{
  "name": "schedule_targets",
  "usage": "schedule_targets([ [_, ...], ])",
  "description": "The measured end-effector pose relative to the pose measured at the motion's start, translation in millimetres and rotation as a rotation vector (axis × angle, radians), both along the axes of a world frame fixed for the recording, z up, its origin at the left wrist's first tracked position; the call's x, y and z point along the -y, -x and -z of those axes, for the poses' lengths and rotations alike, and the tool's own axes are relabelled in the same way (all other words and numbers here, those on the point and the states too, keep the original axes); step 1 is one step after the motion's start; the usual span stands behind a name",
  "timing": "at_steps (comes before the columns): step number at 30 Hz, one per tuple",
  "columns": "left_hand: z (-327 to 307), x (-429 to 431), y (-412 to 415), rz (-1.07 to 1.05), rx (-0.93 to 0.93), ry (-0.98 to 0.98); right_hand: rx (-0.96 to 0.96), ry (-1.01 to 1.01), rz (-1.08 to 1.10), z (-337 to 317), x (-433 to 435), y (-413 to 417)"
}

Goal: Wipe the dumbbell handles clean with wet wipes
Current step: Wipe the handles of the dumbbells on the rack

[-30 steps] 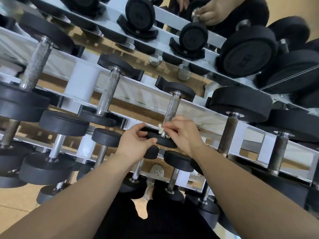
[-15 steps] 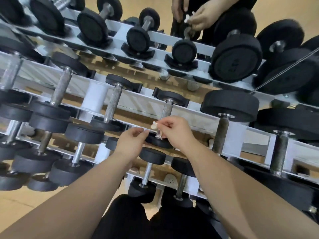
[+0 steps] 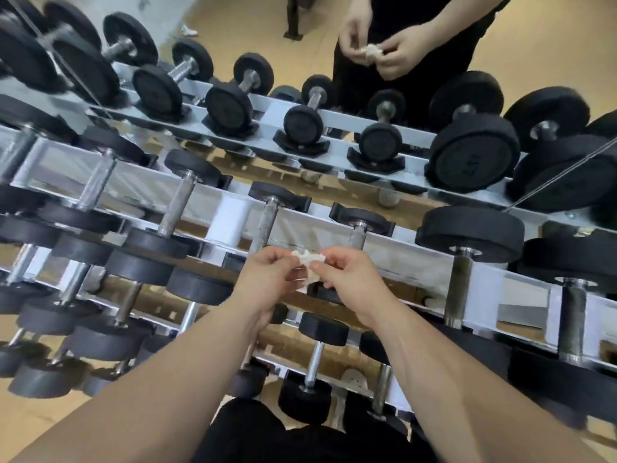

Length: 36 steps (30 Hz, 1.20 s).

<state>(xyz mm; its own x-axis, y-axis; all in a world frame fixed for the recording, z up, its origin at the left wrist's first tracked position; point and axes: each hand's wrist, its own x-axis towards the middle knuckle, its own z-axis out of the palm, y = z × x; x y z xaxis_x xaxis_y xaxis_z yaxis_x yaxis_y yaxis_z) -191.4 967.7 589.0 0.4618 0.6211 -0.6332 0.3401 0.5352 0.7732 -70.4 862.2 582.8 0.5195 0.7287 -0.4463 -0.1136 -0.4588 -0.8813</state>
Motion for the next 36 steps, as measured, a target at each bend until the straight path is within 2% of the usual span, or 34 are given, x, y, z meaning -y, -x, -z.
schedule_targets([
  [3, 2, -38, 18, 0.036, 0.052, 0.097, -0.142, 0.023, 0.163, 5, -35, 21],
  [5, 6, -65, 32, 0.061, 0.051, 0.103, -0.311, -0.034, 0.321, 9, -62, 39],
  [7, 10, -92, 47, 0.091, 0.032, 0.075, -0.391, -0.044, 0.423, 9, -86, 55],
  [11, 23, -130, 69, 0.184, -0.013, -0.007, -0.428, 0.017, 0.547, 9, -122, 82],
  [13, 30, -142, 76, 0.227, -0.05, -0.013, -0.364, 0.079, 0.55, 12, -134, 90],
  [16, 33, -153, 81, 0.289, 0.026, 0.061, -0.267, 0.13, 0.488, 12, -147, 100],
  [19, 33, -156, 81, 0.392, 0.099, 0.008, -0.242, 0.148, 0.484, 8, -156, 102],
  [22, 35, -157, 74, 0.393, 0.043, -0.096, -0.263, 0.132, 0.549, 8, -160, 97],
  [24, 36, -158, 68, 0.36, 0.027, -0.057, -0.29, 0.1, 0.6, 10, -158, 91],
  [27, 40, -159, 60, 0.301, 0.024, 0.062, -0.473, -0.053, 0.705, 13, -149, 79],
  [30, 42, -155, 55, 0.257, -0.002, 0.112, -0.53, -0.052, 0.623, 18, -135, 69],
  [33, 36, -147, 47, 0.261, -0.054, 0.104, -0.39, 0.15, 0.318, 22, -124, 61],
  [34, 33, -144, 44, 0.256, -0.085, 0.092, -0.327, 0.196, 0.267, 24, -122, 58],
  [36, 29, -136, 38, 0.221, -0.165, 0.076, -0.2, 0.19, 0.3, 24, -121, 51],
])
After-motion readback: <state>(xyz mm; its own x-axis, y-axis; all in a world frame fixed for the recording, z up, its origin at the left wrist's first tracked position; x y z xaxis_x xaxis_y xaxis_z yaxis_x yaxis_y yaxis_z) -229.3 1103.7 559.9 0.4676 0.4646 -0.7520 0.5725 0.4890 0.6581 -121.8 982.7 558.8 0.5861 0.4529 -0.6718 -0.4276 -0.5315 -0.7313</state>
